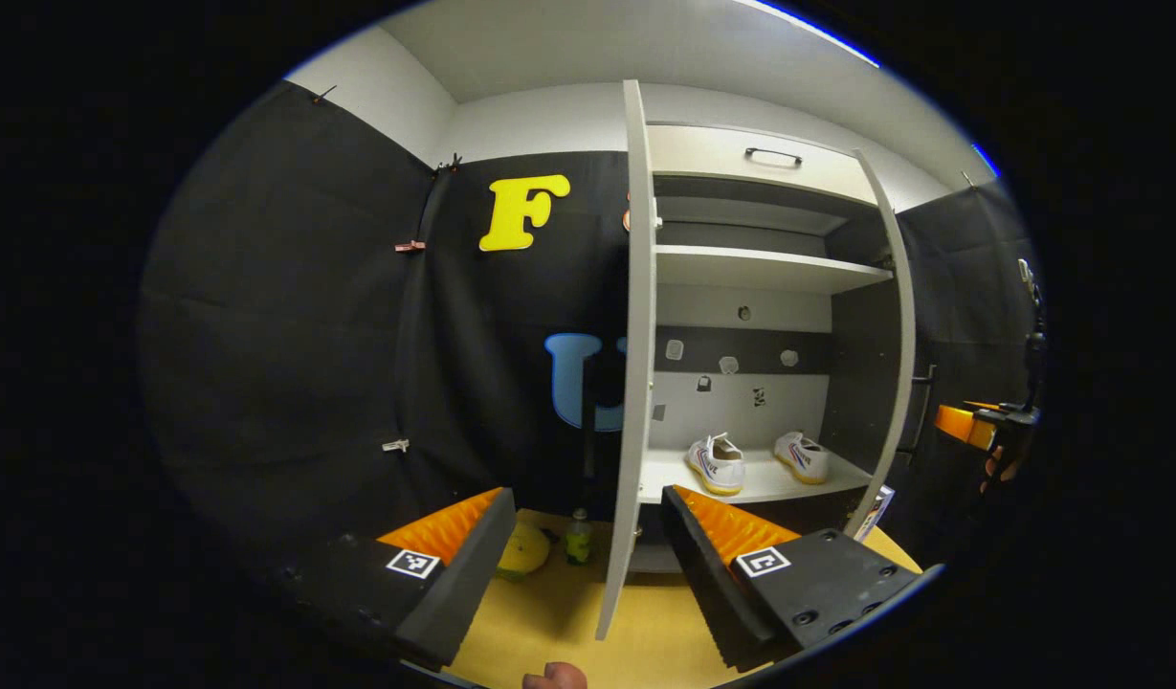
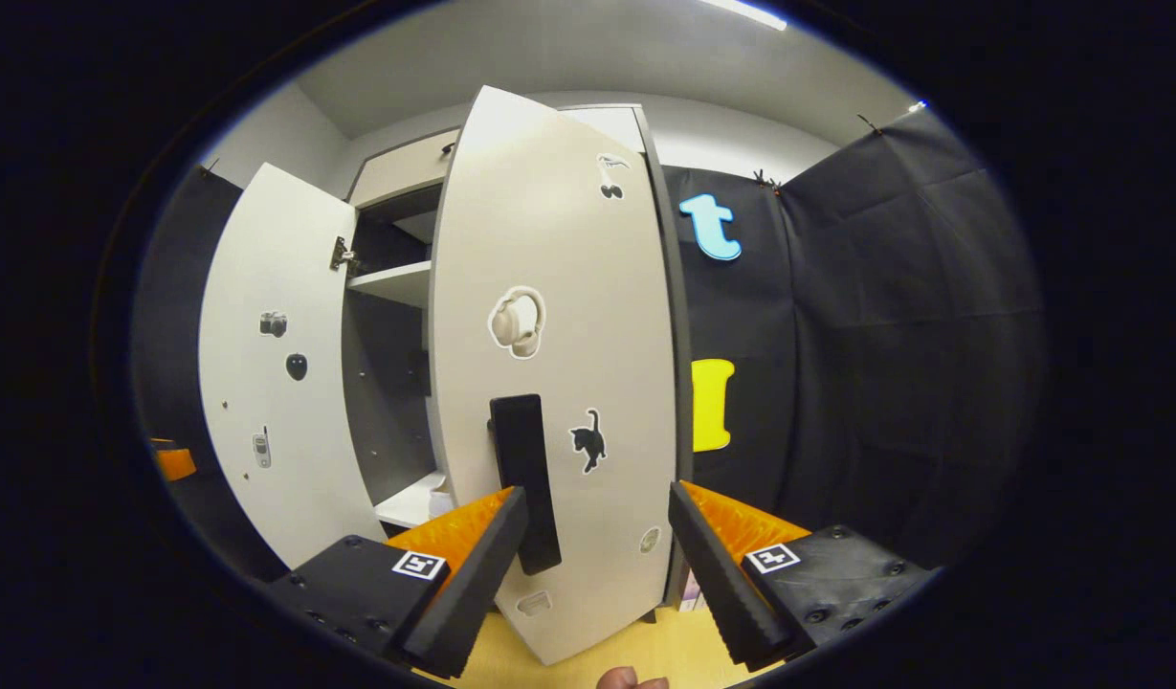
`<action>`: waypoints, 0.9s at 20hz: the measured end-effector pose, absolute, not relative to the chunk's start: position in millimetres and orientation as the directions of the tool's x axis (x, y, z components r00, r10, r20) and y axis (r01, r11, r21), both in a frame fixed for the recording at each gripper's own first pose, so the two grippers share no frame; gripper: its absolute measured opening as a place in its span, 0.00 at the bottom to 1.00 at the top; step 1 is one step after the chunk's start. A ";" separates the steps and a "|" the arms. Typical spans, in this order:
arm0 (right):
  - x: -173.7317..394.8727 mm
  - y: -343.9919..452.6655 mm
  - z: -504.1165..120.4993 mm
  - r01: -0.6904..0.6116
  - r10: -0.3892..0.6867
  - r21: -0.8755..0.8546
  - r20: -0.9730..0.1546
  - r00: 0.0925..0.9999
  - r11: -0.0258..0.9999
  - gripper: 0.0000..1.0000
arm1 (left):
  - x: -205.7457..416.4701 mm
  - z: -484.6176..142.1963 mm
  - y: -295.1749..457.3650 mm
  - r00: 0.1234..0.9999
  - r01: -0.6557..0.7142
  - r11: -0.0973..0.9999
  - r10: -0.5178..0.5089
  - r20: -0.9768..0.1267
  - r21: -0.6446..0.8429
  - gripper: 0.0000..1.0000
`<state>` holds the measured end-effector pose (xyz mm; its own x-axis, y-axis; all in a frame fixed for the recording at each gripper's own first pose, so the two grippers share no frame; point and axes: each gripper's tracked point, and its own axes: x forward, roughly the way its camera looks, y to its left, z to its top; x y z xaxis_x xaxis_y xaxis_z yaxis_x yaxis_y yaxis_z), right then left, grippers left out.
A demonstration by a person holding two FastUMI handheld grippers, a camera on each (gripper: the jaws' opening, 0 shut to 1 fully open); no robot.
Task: Grab one shoe with the right hand and put it into the shoe cabinet, grab the other shoe with the left hand and put it into the shoe cabinet; then close the right door with the right hand and the left door with the left hand.
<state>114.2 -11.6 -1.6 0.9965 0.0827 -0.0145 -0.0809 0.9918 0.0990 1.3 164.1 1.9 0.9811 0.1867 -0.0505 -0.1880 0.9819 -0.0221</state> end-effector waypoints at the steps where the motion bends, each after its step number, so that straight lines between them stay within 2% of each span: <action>1: 110.9 -5.2 0.1 -0.089 0.091 0.099 -0.011 0.996 0.991 0.98 | 1.8 2.9 171.5 0.979 -0.199 0.980 0.198 -0.049 -0.018 0.96; 9: 75.5 20.5 2.9 -0.131 0.134 0.117 -0.021 0.991 0.984 0.98 | 43.8 10.2 220.8 0.968 -0.250 0.968 0.249 -0.032 0.002 0.96; 18: 58.9 -15.1 11.4 -0.054 0.055 0.085 -0.012 0.998 0.995 0.98 | 94.9 -2.6 236.1 0.970 -0.239 0.971 0.238 -0.045 -0.005 0.96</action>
<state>58.9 -15.1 11.4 0.9984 0.0549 -0.0117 -0.0537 0.9950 0.0845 94.9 236.1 -2.6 0.9702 0.2381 -0.0452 -0.2386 0.9711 -0.0051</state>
